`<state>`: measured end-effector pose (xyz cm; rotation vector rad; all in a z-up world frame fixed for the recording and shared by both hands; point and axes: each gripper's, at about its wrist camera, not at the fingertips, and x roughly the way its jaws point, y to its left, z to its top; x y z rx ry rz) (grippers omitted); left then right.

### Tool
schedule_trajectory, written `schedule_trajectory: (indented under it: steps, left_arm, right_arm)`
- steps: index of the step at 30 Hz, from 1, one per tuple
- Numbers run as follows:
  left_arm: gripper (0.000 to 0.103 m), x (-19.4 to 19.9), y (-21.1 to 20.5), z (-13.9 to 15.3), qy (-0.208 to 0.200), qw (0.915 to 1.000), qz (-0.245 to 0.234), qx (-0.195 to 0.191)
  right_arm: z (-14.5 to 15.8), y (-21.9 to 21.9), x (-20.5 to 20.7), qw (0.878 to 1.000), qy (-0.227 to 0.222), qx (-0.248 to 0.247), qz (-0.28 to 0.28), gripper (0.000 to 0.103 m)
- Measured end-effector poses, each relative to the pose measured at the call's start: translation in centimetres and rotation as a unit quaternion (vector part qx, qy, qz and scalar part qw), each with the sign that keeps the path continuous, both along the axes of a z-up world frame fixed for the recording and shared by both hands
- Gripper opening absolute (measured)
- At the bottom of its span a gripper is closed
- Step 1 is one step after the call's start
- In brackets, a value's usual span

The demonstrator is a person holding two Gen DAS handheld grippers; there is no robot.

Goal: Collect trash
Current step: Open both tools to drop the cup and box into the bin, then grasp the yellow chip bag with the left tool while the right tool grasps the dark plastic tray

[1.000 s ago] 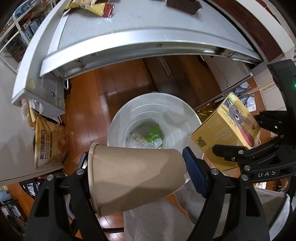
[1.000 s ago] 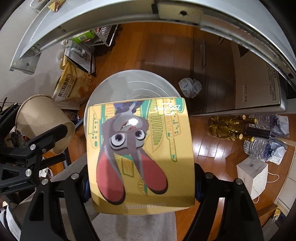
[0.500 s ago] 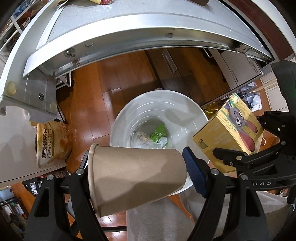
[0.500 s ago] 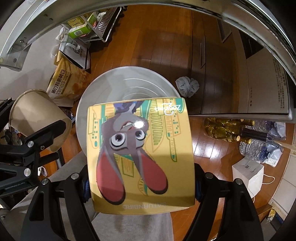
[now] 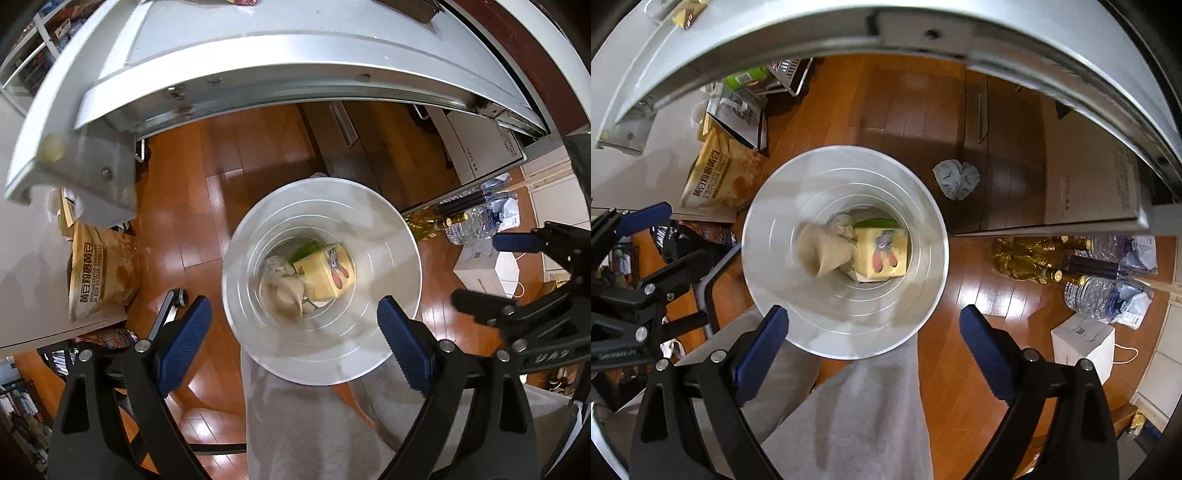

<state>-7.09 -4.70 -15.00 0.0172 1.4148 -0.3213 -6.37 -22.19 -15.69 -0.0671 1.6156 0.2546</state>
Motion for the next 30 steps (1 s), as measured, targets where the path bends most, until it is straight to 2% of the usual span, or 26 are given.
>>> schedule_trajectory:
  steps: [4,7,11,14,15,17,19,22,25,27,28,30]
  left_arm:
    - [0.092,-0.7,0.6,1.2,-0.005,0.9999,0.008,-0.007]
    - [0.092,-0.9,1.2,2.7,-0.019,0.9996,0.011,-0.016]
    - [0.092,-0.9,1.8,5.6,-0.048,0.9981,0.022,-0.033]
    - [0.092,-0.5,2.2,8.2,-0.085,0.9949,0.032,-0.043]
    - [0.092,-0.3,2.4,8.8,-0.095,0.9940,0.033,-0.042]
    - [0.092,0.8,2.7,10.4,-0.119,0.9912,0.040,-0.041]
    - [0.092,2.1,2.9,11.4,-0.138,0.9885,0.046,-0.040]
    - [0.092,5.8,3.5,12.2,-0.162,0.9849,0.057,-0.020]
    - [0.092,9.4,3.6,12.4,-0.168,0.9833,0.058,-0.038]
    - [0.092,11.4,3.3,12.3,-0.171,0.9833,0.052,-0.033]
    - [0.092,12.8,2.9,12.1,-0.175,0.9835,0.043,-0.021]
    - [0.088,14.2,2.5,11.7,-0.176,0.9840,0.029,-0.009]
  right_arm:
    - [2.2,-0.8,-0.5,1.000,-0.018,0.006,0.005,0.092]
    - [4.9,-0.8,-1.0,0.998,-0.055,0.006,0.017,0.092]
    - [9.8,-1.0,-0.4,0.990,-0.141,-0.002,0.025,0.097]
    - [12.4,-0.8,1.1,0.977,-0.210,-0.002,0.035,0.098]
    - [12.8,-0.4,1.8,0.974,-0.220,-0.012,0.043,0.098]
    - [13.0,0.7,3.5,0.971,-0.229,-0.043,0.056,0.098]
    - [13.1,1.1,5.3,0.969,-0.237,-0.052,0.054,0.098]
    - [13.2,1.8,7.7,0.969,-0.240,-0.044,0.043,0.098]
    - [12.9,2.2,9.9,0.971,-0.234,-0.035,0.028,0.098]
    - [12.7,2.1,10.8,0.975,-0.222,-0.007,0.021,0.098]
    - [12.4,2.0,11.5,0.978,-0.210,0.014,0.012,0.095]
    - [11.6,2.2,12.6,0.982,-0.186,0.025,0.000,0.078]
